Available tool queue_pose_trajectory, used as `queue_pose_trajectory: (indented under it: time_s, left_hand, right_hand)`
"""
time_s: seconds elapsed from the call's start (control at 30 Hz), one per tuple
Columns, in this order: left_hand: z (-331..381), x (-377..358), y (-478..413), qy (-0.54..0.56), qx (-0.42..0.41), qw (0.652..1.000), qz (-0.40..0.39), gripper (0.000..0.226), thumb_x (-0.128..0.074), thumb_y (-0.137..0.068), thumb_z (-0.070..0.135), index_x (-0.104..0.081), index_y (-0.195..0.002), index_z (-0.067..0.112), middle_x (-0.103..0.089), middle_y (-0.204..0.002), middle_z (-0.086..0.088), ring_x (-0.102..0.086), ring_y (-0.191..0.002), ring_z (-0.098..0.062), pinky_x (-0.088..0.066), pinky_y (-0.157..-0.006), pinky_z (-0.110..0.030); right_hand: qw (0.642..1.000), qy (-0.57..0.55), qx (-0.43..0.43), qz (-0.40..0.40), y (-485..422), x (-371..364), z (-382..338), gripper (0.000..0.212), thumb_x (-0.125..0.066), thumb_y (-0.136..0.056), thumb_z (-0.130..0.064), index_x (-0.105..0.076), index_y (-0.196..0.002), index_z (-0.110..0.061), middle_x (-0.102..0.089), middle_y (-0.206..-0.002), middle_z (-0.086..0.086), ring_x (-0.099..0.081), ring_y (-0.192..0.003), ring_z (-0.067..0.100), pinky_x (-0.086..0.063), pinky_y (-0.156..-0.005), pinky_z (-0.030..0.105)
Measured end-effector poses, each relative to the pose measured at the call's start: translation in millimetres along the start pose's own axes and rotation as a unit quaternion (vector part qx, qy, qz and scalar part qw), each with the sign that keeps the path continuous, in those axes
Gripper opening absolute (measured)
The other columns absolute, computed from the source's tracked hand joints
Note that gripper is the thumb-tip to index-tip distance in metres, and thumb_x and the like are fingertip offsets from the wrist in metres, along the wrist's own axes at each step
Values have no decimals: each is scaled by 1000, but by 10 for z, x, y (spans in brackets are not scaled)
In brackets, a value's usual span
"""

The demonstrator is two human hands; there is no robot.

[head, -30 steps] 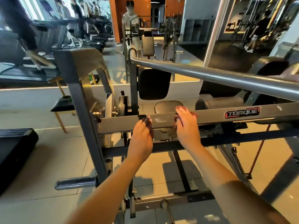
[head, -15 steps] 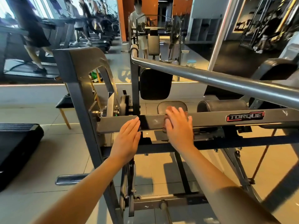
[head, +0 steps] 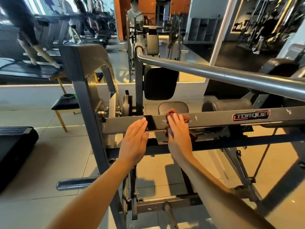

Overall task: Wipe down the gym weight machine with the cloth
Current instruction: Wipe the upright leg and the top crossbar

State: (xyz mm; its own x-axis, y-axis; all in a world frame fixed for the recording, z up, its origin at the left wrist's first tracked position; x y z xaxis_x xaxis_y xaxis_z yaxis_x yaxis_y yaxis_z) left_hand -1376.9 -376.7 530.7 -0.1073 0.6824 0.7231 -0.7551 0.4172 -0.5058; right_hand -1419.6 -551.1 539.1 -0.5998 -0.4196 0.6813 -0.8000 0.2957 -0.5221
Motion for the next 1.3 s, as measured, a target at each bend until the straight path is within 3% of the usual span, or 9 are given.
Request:
queue_pose_trajectory:
  time_s: [0.07,0.23,0.37,0.47,0.63,0.77,0.87,1.1,1.3]
  left_hand:
    - [24,-24,-5,0,1,1000,9,50,-30,-109,33,-40,-153,14,-36,-160,1,-23,-150,-12,-12,-124,-28]
    - [81,-45,-8,8,0,1000,19,50,-25,-109,35,-41,-152,15,-38,-159,0,-21,-149,-8,-10,-124,-25]
    - [36,-64,-6,6,18,1000,6,48,-27,-110,33,-36,-155,18,-31,-163,5,-9,-147,3,-1,-120,-18]
    - [124,-61,-16,7,17,1000,23,46,-29,-110,30,-41,-152,14,-37,-160,1,-19,-149,-9,-10,-122,-27]
    - [240,-119,-6,57,15,998,3,42,-32,-111,28,-44,-149,16,-44,-154,1,-26,-147,-9,-22,-125,-39]
    - [199,-165,15,44,29,999,-4,45,-30,-111,32,-42,-151,17,-40,-158,3,-23,-150,-10,-22,-125,-40]
    - [230,-174,7,60,41,997,11,46,-28,-111,32,-44,-151,16,-42,-156,3,-26,-148,-11,-23,-125,-39]
    - [278,-65,-9,70,35,996,43,42,-32,-109,28,-49,-147,17,-50,-148,2,-36,-140,-8,-26,-122,-31]
    - [634,-362,-112,-79,-33,996,-19,51,-30,-107,32,-42,-151,9,-38,-158,-1,-23,-150,-15,-5,-123,-31]
  right_hand:
    - [997,-9,-66,27,29,-137,-131,59,-63,-98,-12,-41,-153,-15,-25,-165,7,-23,-153,27,-13,-125,48]
    - [984,-50,162,-54,143,-134,-285,48,-55,-99,-8,-52,-147,-13,-48,-154,8,-35,-147,17,-29,-123,38]
    - [1000,-2,18,7,13,128,205,54,-52,-104,-14,-37,-155,-21,-26,-164,-4,-8,-152,11,-14,-127,42]
    - [988,-95,-109,48,20,-3,-92,53,-56,-104,-20,-37,-152,-28,-24,-160,-13,-15,-149,6,-9,-123,23]
    - [985,-96,110,-95,47,-40,-250,51,-58,-100,0,-47,-149,-9,-48,-152,3,-40,-145,15,-32,-121,35]
    - [1000,17,0,-24,-140,259,338,52,-49,-105,-13,-38,-155,-18,-26,-166,-2,-9,-156,19,-13,-127,45]
    - [998,7,-60,7,-217,162,56,45,-48,-105,-13,-45,-150,-12,-36,-160,5,-21,-153,25,-12,-125,37]
    - [984,-39,156,-73,-212,63,-285,45,-53,-98,-6,-54,-143,-5,-49,-151,16,-38,-144,32,-17,-123,33]
    - [996,42,-83,-17,-316,655,690,52,-49,-104,-15,-39,-154,-18,-26,-166,4,-9,-156,26,-19,-125,55]
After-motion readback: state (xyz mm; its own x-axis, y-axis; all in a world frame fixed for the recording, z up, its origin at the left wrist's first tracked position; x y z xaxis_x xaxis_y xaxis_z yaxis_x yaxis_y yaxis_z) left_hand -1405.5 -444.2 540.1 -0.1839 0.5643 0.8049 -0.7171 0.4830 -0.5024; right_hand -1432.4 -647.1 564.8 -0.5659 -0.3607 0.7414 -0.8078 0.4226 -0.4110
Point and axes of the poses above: each hand's wrist, its own y-axis away from the middle knuckle, its own x-axis out of the back of the hand, z = x × y, the point moved 4 cm from there along -y, towards the middle knuckle
